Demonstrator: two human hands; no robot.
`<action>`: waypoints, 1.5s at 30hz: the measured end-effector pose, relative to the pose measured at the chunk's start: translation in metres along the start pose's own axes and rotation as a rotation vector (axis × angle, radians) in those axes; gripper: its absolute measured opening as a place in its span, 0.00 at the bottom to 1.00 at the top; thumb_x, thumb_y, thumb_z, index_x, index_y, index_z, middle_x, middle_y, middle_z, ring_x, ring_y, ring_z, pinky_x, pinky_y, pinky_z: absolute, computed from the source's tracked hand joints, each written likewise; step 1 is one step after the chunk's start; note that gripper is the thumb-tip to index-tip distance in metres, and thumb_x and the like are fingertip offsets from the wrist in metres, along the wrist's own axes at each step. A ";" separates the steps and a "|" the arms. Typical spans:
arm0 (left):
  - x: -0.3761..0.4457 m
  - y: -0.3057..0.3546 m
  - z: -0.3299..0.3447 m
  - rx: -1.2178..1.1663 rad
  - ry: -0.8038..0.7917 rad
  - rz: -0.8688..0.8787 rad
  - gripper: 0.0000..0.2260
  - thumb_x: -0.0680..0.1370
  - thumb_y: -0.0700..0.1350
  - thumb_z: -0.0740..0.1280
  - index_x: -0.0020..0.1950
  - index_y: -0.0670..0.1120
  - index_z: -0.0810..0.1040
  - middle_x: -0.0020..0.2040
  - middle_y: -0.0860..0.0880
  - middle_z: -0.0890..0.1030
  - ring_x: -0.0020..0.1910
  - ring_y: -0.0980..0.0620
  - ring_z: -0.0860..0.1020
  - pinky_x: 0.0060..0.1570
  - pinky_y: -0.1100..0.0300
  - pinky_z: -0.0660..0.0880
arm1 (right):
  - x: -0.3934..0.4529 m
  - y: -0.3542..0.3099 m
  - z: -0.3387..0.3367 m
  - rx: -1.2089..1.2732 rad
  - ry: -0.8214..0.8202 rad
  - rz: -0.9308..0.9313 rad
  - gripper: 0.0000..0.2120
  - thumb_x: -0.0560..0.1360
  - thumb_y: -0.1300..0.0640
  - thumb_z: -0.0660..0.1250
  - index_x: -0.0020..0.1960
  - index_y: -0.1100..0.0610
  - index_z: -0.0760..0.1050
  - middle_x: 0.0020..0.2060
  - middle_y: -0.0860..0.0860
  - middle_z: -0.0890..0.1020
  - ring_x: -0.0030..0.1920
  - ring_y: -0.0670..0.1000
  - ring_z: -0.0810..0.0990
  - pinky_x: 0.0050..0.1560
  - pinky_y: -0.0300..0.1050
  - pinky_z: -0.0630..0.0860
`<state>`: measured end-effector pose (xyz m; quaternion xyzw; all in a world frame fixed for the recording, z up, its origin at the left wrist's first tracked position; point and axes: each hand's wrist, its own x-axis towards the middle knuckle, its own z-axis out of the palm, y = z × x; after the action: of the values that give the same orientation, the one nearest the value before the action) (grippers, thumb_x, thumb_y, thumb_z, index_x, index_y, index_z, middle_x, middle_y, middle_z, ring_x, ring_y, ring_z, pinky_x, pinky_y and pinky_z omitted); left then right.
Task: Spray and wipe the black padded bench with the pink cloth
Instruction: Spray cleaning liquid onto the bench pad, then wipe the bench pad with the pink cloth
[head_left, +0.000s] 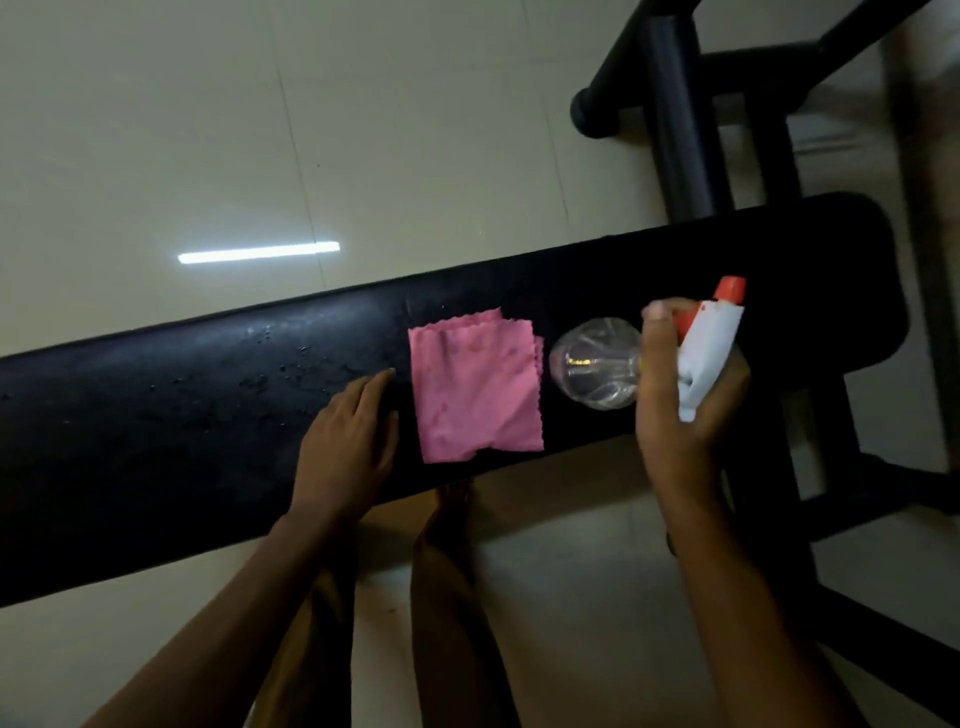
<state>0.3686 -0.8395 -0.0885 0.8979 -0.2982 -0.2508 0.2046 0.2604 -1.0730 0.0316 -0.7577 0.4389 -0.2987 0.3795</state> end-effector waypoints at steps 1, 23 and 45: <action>0.004 0.007 0.002 -0.024 0.007 -0.016 0.19 0.81 0.48 0.59 0.72 0.45 0.70 0.65 0.43 0.77 0.58 0.43 0.78 0.55 0.47 0.77 | 0.011 0.002 0.000 0.006 0.006 -0.012 0.08 0.80 0.56 0.67 0.43 0.57 0.72 0.34 0.41 0.73 0.33 0.36 0.76 0.36 0.25 0.68; 0.033 0.066 0.023 -0.457 0.067 -0.330 0.17 0.72 0.41 0.70 0.61 0.48 0.78 0.49 0.52 0.82 0.42 0.56 0.79 0.45 0.54 0.79 | 0.017 0.086 -0.011 0.076 -0.131 0.308 0.28 0.74 0.57 0.74 0.71 0.61 0.69 0.61 0.53 0.78 0.60 0.39 0.77 0.58 0.31 0.73; -0.009 -0.131 -0.064 -0.095 0.314 -0.311 0.22 0.82 0.49 0.61 0.75 0.46 0.66 0.75 0.45 0.67 0.75 0.48 0.63 0.75 0.46 0.61 | -0.111 0.014 0.190 -0.528 -0.865 -0.230 0.38 0.78 0.38 0.61 0.81 0.49 0.50 0.81 0.55 0.49 0.80 0.55 0.43 0.78 0.57 0.44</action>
<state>0.4557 -0.7234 -0.1026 0.9505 -0.1082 -0.1503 0.2496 0.3557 -0.9193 -0.0945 -0.9251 0.2162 0.1232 0.2868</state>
